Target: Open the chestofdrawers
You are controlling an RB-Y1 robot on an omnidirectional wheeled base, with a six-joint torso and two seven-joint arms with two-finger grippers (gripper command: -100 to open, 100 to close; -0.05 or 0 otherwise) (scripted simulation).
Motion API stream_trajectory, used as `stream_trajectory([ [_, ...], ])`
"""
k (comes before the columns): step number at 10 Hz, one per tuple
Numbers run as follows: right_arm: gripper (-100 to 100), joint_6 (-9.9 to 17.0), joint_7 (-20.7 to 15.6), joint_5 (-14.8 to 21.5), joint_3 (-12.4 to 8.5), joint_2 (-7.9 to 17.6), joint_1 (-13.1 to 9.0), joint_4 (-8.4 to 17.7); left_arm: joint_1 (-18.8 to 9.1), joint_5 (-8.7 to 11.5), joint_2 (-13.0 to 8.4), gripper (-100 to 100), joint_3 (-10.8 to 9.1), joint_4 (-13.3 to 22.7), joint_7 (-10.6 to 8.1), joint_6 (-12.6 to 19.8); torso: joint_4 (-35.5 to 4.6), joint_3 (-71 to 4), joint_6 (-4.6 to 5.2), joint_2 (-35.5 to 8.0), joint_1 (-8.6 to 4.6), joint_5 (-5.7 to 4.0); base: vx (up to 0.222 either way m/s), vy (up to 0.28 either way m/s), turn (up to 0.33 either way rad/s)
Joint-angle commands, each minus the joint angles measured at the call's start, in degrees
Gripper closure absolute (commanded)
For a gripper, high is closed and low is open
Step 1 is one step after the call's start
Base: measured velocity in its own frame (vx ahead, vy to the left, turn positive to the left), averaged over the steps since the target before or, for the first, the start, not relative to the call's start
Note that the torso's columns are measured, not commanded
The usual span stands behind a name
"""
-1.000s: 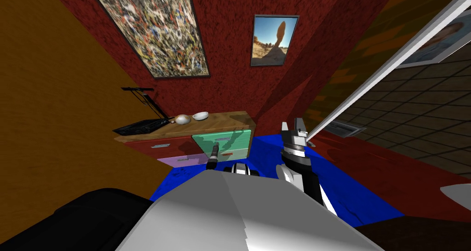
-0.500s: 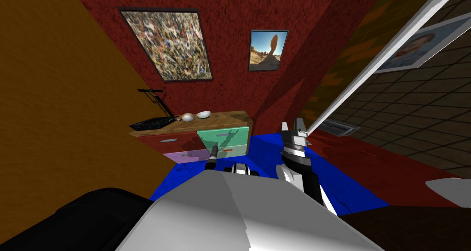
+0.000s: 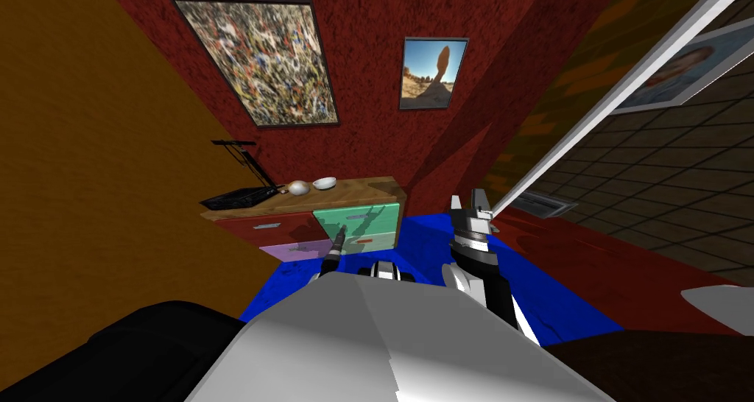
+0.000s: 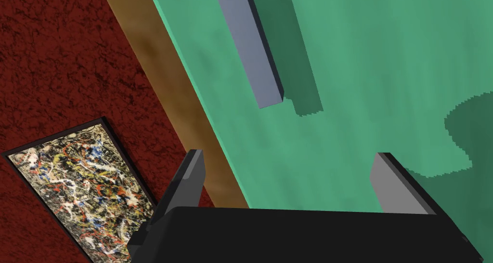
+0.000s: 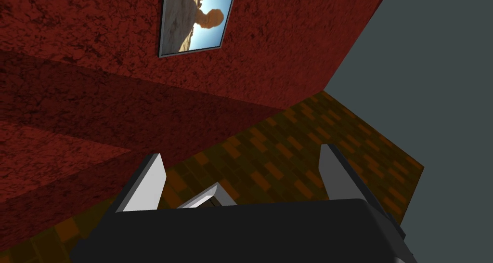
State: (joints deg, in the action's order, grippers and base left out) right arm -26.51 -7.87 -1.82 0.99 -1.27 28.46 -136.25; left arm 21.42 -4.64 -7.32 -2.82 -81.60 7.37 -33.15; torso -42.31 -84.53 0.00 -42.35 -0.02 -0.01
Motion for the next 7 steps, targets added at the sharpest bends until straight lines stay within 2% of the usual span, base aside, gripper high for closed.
stream_trajectory([
  [1, 0, 0.0, 0.0, 0.0, 0.0, 0.0, 0.0, 0.0, -0.3, 0.2, -0.3, -100, -0.15, -1.3, -0.21, 2.3, 0.0, -0.1, 0.01, 0.2, 0.05, 0.01, 0.116, 0.042, -0.018],
  [2, 0, 0.0, 0.0, 0.0, 0.0, 0.0, 0.0, 0.0, -0.5, 0.3, -1.4, -100, -0.24, -1.9, -0.29, 3.2, 0.1, -0.2, 0.0, 0.3, 0.09, 0.03, 0.152, 0.055, -0.017],
  [3, 0, 0.0, 0.0, 0.0, 0.0, 0.0, 0.0, 0.0, -0.5, 0.3, 1.6, -100, -0.32, -2.6, -0.32, 3.7, 0.1, -0.2, 0.0, 0.3, 0.1, 0.03, 0.133, 0.037, -0.012],
  [7, 0, 0.0, 0.0, 0.0, 0.0, 0.0, 0.0, 0.0, -0.5, 0.3, 7.4, -100, -0.37, -3.1, -0.33, 4.0, -0.1, 0.1, 0.0, -0.2, -0.03, -0.01, 0.035, 0.009, -0.001],
])
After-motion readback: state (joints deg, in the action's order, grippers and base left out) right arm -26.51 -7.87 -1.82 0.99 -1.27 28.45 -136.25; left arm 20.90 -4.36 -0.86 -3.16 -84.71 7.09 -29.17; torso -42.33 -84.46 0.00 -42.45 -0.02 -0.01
